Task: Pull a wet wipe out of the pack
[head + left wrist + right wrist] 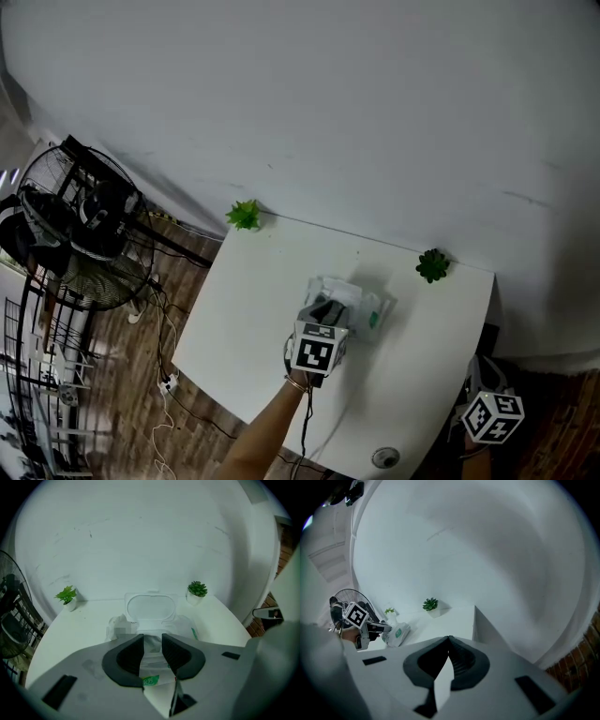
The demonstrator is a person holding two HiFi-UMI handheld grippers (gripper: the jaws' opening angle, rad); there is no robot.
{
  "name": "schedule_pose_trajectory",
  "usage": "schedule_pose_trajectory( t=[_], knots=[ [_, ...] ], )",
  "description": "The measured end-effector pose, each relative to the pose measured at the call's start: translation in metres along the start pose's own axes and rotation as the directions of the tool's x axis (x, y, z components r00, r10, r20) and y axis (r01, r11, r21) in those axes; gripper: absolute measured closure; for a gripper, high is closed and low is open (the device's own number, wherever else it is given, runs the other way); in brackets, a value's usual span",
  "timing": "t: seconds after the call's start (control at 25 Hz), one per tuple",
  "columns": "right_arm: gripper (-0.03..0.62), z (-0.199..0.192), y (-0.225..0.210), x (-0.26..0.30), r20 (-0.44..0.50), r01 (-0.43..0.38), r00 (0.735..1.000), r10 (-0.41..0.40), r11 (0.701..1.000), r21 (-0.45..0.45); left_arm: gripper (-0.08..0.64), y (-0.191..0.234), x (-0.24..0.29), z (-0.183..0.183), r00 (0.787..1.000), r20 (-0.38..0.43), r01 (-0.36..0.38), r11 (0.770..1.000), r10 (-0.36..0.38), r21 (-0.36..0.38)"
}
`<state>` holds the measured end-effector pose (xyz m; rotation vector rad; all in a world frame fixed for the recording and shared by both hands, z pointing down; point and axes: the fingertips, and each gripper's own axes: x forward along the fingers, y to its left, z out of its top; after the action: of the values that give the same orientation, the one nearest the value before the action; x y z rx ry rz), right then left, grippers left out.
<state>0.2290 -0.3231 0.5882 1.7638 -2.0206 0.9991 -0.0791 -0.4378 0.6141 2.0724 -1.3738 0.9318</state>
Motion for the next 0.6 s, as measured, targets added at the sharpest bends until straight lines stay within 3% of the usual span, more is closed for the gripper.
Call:
schedule_pose_trajectory(
  t=[0.32,0.6],
  knots=[
    [0.591,-0.001,0.002,0.011,-0.018,-0.008,1.0,0.008,1.0,0.001,0.442,0.003,0.006,-0.003,0.999,-0.038,0.033,0.997,-0.036,-0.071],
    [0.591,0.0,-0.002,0.017,-0.028,0.003,1.0,-0.003,1.0,0.011,0.462,0.006,0.01,-0.011,0.99,-0.043,0.12,0.965,-0.134,-0.232]
  ],
)
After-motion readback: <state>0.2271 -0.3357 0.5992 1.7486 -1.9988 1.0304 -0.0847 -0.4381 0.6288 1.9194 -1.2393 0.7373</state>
